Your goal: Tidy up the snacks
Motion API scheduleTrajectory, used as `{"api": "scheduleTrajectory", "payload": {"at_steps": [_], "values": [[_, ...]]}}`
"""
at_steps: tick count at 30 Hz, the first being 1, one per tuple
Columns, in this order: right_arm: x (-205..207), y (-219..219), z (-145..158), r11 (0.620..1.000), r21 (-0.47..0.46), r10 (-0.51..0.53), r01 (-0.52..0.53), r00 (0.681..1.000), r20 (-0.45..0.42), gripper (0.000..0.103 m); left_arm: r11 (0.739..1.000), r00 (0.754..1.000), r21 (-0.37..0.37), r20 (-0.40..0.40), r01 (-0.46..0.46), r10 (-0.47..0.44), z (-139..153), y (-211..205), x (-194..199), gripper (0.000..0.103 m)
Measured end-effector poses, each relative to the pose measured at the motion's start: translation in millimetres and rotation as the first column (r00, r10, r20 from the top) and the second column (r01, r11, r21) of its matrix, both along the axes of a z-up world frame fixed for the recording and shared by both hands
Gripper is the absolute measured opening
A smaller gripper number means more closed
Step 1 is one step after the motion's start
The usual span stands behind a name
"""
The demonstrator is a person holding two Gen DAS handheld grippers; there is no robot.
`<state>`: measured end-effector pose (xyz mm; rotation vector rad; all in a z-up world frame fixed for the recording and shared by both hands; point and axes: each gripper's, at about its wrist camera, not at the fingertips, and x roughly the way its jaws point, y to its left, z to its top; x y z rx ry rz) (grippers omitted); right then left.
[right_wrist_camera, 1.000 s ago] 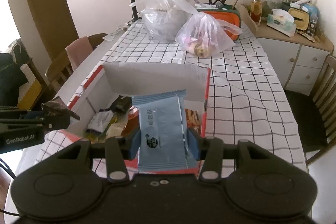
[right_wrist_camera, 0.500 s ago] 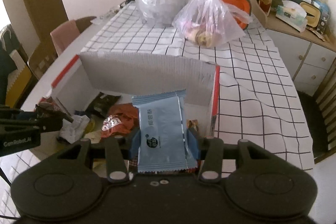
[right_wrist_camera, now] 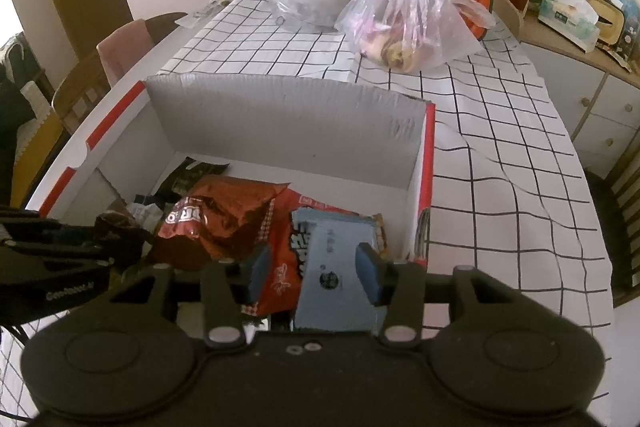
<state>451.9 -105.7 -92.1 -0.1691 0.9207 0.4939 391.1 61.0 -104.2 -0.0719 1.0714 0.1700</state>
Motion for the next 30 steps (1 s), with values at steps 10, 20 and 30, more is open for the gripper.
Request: {"api": "scheduleTrajectory", "payload": {"at_steps": [10, 20, 30], "values": [[-19.2, -8.5, 11.0, 0.999, 0.044, 0.003, -0.003, 1.0, 0.009, 0.063, 1.0, 0.999, -0.016, 0.051, -0.012, 0.013, 14.3, 1.6, -19.4, 0.055], [-54.1, -21.8, 46.0, 0.992, 0.124, 0.0, -0.009, 0.997, 0.072, 0.08, 1.0, 0.988, -0.023, 0.156, 0.007, -0.003, 52.4, -3.9, -57.3, 0.064], [-99.1, -35.7, 83.1, 0.983, 0.18, -0.002, -0.025, 0.989, 0.149, 0.093, 0.999, 0.962, -0.008, 0.269, 0.043, -0.039, 93.9, -17.3, -102.7, 0.069]]}}
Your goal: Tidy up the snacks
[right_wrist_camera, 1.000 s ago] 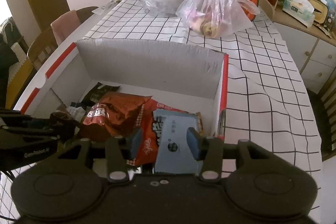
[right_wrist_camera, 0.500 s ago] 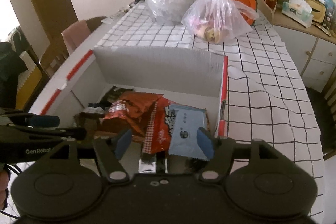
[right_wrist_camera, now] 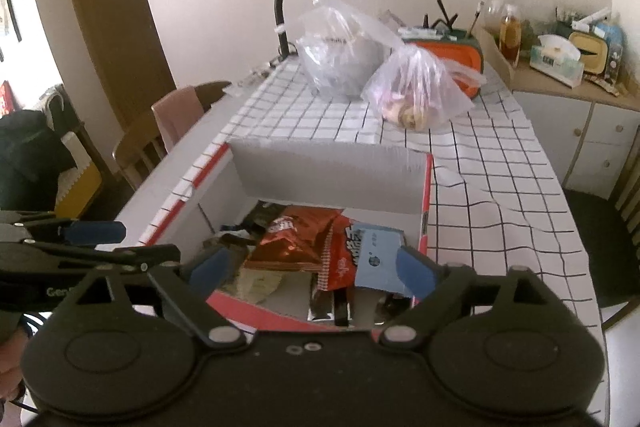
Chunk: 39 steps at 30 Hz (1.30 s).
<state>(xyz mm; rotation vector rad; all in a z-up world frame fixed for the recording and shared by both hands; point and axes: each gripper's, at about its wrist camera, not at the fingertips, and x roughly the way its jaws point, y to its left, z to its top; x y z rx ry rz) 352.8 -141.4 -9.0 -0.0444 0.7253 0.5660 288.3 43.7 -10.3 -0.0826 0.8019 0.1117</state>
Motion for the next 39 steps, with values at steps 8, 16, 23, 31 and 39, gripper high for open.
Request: {"api": "scheduleTrajectory", "payload": {"at_steps": [8, 16, 23, 31, 39], "values": [[-29.4, -14.4, 17.2, 0.999, 0.034, -0.022, 0.021, 1.0, 0.023, 0.101, 1.0, 0.999, -0.014, 0.052, 0.012, -0.011, 20.1, -6.8, -33.4, 0.073], [-56.0, -23.8, 29.3, 0.999, 0.053, -0.014, 0.012, 0.999, 0.049, 0.103, 0.999, 0.995, -0.024, 0.099, 0.021, -0.019, 32.5, -14.9, -63.6, 0.081], [-75.2, -31.6, 33.8, 0.997, 0.075, -0.009, 0.005, 0.999, 0.05, 0.103, 0.998, 0.993, -0.054, 0.117, 0.016, -0.01, 37.4, -16.6, -87.2, 0.09], [-92.3, -37.6, 36.0, 0.997, 0.08, -0.023, 0.018, 0.998, 0.062, 0.103, 0.997, 0.992, -0.073, 0.123, -0.008, 0.017, 36.9, -12.4, -105.1, 0.1], [-106.1, -40.0, 42.3, 0.997, 0.079, -0.031, 0.025, 0.997, 0.069, 0.103, 0.998, 0.993, -0.066, 0.111, -0.024, 0.032, 42.3, -13.8, -111.8, 0.1]]}}
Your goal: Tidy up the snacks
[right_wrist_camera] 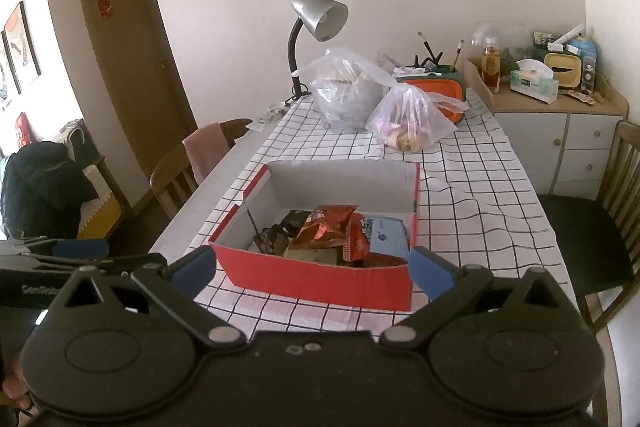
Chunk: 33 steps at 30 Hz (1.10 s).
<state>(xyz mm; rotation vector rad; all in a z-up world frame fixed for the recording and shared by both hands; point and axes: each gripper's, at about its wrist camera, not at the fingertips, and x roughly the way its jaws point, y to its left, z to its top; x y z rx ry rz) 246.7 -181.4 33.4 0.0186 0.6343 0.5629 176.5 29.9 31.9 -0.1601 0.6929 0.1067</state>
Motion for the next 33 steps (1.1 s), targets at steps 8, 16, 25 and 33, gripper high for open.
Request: {"api": "scheduleTrajectory", "payload": {"at_steps": [8, 16, 25, 33], "values": [[-5.0, -0.4, 2.7, 1.0, 0.0, -0.004, 0.004, 1.0, 0.003, 0.103, 1.0, 1.0, 0.007, -0.004, -0.001, 0.001, 4.7, -1.5, -3.0, 0.1], [-5.8, -0.6, 6.2, 1.0, 0.002, -0.007, 0.007, 1.0, -0.001, 0.103, 1.0, 1.0, -0.006, 0.009, 0.001, 0.0, 12.5, -0.9, -6.6, 0.1], [-7.8, 0.9, 10.4, 1.0, 0.006, -0.009, 0.009, 1.0, -0.003, 0.103, 1.0, 1.0, -0.009, 0.011, 0.006, -0.006, 15.9, -3.9, -7.1, 0.1], [-10.4, 2.3, 11.4, 1.0, 0.011, -0.011, 0.011, 1.0, -0.006, 0.103, 1.0, 1.0, -0.005, 0.013, 0.01, -0.01, 17.7, -7.0, -7.5, 0.1]]}}
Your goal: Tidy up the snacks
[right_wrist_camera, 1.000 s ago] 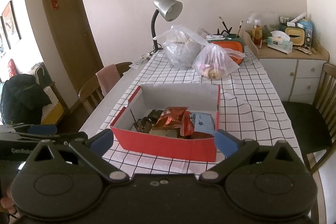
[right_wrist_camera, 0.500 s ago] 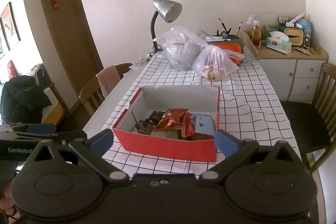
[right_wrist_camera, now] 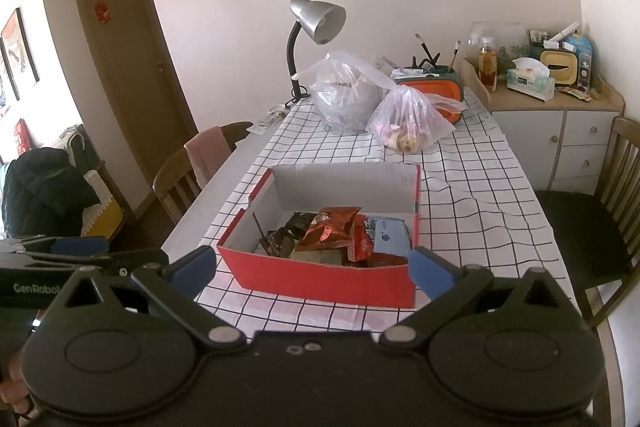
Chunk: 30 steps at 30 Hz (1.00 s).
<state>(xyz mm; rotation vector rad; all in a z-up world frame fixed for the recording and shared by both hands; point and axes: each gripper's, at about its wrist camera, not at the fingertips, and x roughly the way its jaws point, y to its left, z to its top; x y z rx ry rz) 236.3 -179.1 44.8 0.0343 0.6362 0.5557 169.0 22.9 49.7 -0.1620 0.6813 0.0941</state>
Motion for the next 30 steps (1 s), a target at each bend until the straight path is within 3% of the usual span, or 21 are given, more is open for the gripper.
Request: {"api": "scheduleTrajectory", "payload": {"at_steps": [30], "values": [[-7.2, -2.4, -4.1, 1.0, 0.005, -0.023, 0.023, 1.0, -0.014, 0.103, 0.999, 1.0, 0.021, -0.003, 0.026, -0.026, 1.7, -3.3, -2.4, 0.1]]}}
